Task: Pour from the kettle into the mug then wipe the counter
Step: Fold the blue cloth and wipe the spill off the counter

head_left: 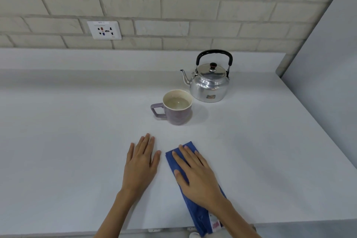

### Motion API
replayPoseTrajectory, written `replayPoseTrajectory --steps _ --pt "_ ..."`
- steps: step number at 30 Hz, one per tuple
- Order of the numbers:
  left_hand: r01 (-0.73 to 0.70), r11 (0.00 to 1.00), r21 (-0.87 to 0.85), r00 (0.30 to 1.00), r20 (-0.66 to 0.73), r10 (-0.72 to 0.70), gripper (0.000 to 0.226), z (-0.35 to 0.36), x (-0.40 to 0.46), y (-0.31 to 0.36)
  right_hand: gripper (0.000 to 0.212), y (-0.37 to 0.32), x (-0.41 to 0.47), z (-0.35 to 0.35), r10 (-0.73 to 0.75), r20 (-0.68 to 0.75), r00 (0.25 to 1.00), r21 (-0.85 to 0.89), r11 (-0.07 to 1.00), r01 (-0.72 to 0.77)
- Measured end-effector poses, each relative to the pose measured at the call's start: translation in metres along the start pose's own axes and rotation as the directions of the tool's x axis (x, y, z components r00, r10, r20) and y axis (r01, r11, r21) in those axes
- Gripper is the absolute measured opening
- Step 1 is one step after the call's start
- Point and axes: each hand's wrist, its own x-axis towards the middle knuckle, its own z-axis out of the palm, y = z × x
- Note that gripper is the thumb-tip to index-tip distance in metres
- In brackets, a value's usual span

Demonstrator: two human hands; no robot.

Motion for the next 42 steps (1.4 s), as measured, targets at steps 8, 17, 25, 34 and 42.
replayPoseTrajectory --steps 8,17,25,34,42 --pt "0.002 1.000 -0.012 0.999 -0.044 -0.003 0.053 0.000 -0.001 0.003 0.052 0.068 -0.038 -0.027 0.137 -0.066 0.988 0.028 0.990 -0.135" --pt "0.007 1.000 0.020 1.000 -0.031 -0.007 0.055 0.001 0.000 0.002 0.053 0.136 0.046 -0.038 0.266 -0.064 0.962 -0.039 0.962 -0.269" --pt "0.003 1.000 0.010 1.000 -0.028 -0.003 0.055 0.000 0.000 0.003 0.052 0.061 0.072 -0.005 0.135 -0.049 0.990 -0.032 0.990 -0.136" --pt "0.000 1.000 0.009 1.000 -0.015 0.000 0.056 0.002 -0.001 -0.001 0.051 0.011 -0.019 -0.009 -0.020 0.022 1.000 -0.040 0.999 0.021" --pt "-0.004 1.000 0.002 0.999 -0.042 0.004 0.053 0.003 -0.001 -0.001 0.050 0.066 -0.035 -0.027 0.005 0.031 0.999 -0.014 1.000 -0.004"
